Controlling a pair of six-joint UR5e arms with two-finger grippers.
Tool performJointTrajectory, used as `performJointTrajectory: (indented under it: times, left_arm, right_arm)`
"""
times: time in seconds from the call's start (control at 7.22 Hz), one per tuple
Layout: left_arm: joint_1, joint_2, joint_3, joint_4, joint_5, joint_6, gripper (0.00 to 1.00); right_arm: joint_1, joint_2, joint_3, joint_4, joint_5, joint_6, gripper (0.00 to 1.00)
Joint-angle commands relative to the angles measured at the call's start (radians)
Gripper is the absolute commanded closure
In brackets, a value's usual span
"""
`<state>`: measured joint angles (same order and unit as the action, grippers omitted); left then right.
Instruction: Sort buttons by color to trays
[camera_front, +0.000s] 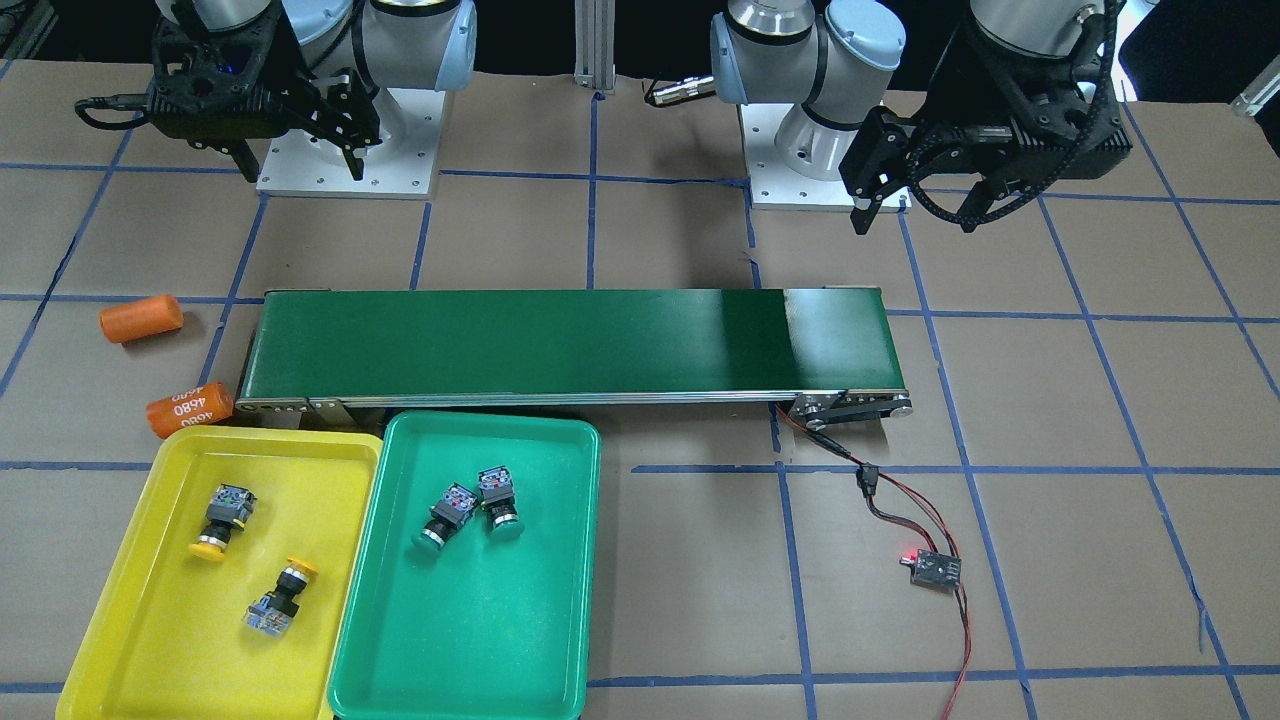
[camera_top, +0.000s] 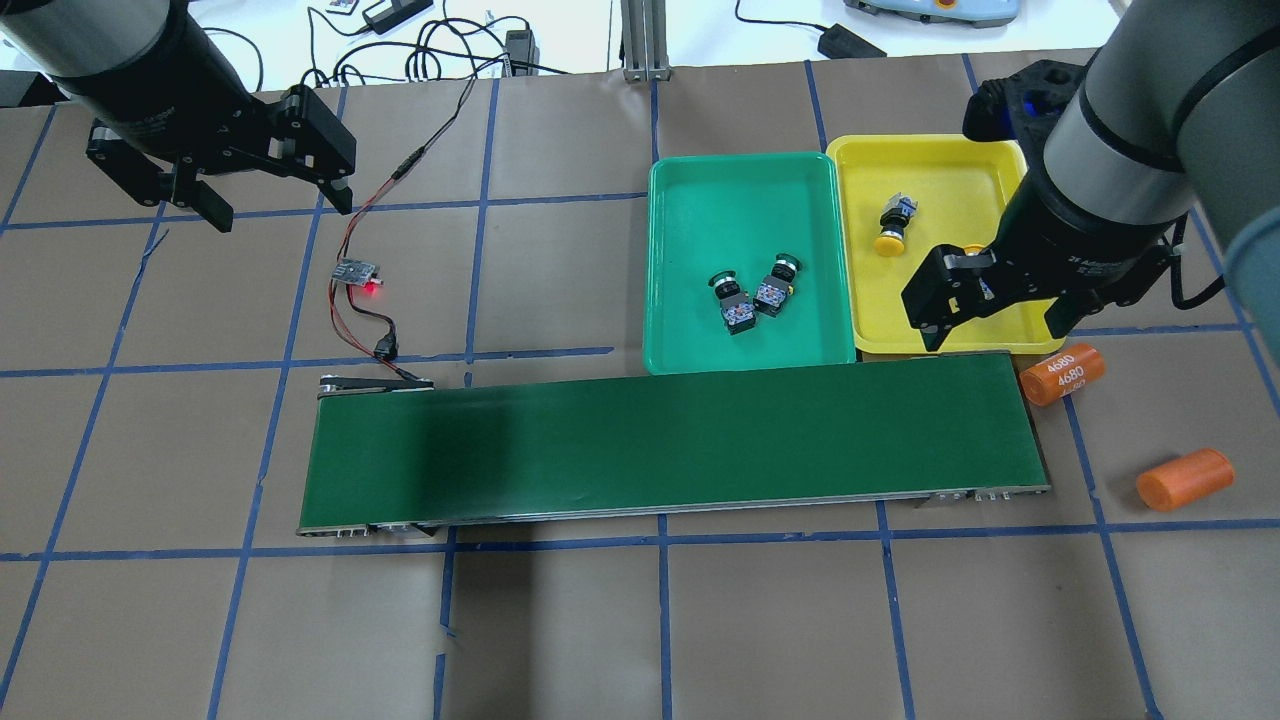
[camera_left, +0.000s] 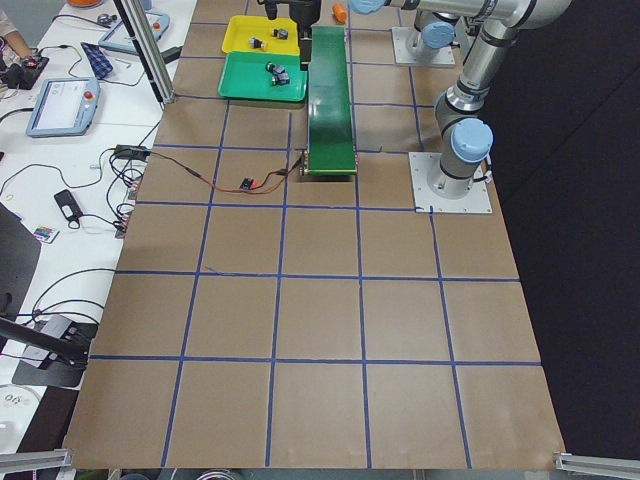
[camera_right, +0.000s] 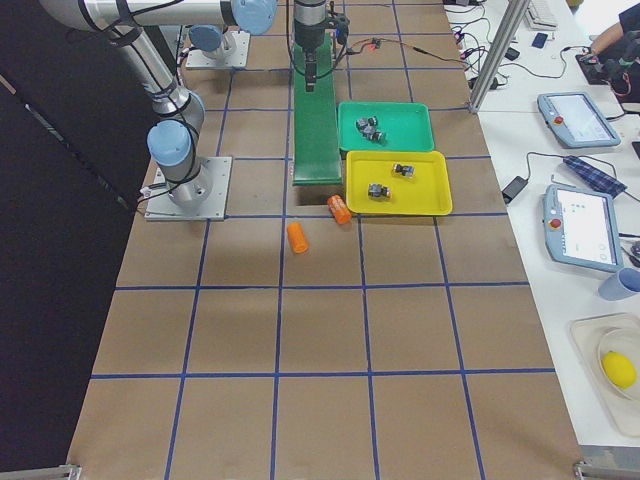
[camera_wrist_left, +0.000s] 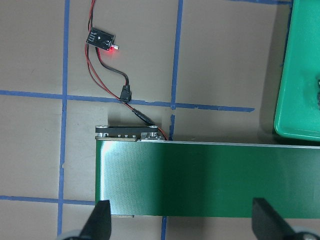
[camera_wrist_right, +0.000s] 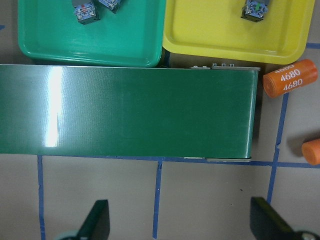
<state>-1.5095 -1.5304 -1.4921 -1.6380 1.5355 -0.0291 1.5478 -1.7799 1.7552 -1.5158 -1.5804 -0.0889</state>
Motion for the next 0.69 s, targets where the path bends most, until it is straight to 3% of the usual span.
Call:
performJointTrajectory:
  times: [0.0, 0.55]
  left_arm:
    - [-0.001, 0.003, -0.002, 0.001, 0.0, 0.0, 0.0]
    - [-0.001, 0.0, -0.001, 0.003, 0.0, 0.0, 0.0]
  right_arm:
    - [0.0, 0.0, 0.001, -0.003, 0.0, 0.0, 0.0]
    - [0.002, -0.012, 0.001, 0.002, -0.016, 0.0, 0.0]
